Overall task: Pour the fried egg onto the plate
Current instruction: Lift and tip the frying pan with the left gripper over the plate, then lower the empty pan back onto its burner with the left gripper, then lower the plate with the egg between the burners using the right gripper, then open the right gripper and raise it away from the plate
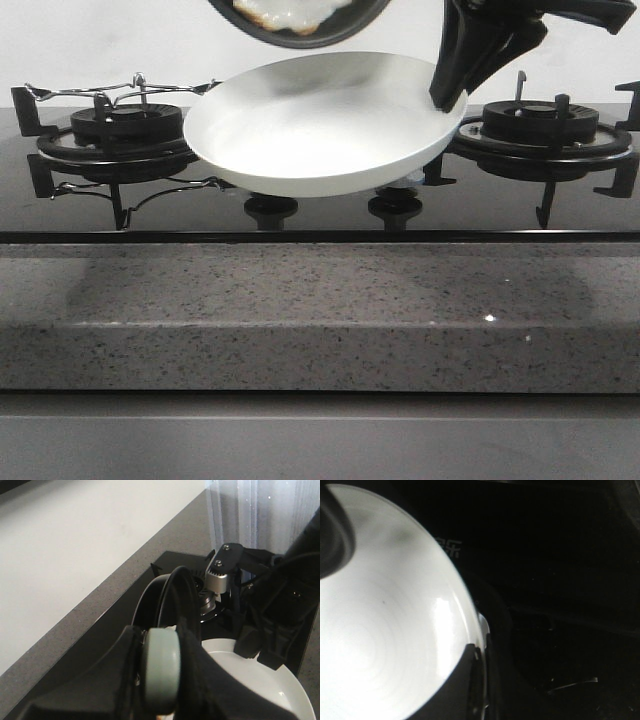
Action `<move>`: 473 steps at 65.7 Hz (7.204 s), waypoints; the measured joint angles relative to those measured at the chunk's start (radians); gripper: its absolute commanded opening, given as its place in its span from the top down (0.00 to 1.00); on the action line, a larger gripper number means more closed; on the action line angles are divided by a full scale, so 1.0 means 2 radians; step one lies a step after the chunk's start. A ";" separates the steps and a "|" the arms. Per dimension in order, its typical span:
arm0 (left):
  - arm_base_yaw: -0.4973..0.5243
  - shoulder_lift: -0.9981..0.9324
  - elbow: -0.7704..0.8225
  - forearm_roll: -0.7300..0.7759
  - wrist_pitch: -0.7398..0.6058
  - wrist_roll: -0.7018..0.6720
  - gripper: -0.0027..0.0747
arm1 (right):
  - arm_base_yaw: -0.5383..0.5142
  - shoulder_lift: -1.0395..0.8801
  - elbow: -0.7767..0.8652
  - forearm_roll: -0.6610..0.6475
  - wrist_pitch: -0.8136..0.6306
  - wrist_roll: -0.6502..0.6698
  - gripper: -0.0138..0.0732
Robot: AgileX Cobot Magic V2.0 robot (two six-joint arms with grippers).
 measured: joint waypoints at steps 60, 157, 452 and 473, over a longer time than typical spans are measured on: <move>0.043 0.002 -0.001 0.006 -0.024 -0.087 0.99 | 0.000 0.000 0.002 -0.003 0.002 0.000 0.96; 0.354 0.282 -0.002 -0.274 0.134 -0.321 0.38 | 0.000 0.000 0.002 -0.003 0.002 0.000 0.96; 0.102 -0.361 0.297 0.428 0.107 -0.589 0.32 | -0.104 0.178 -0.298 0.086 0.127 -0.024 0.53; 0.102 -0.361 0.297 0.428 0.107 -0.589 0.32 | -0.045 0.001 -0.215 0.029 0.151 -0.061 0.53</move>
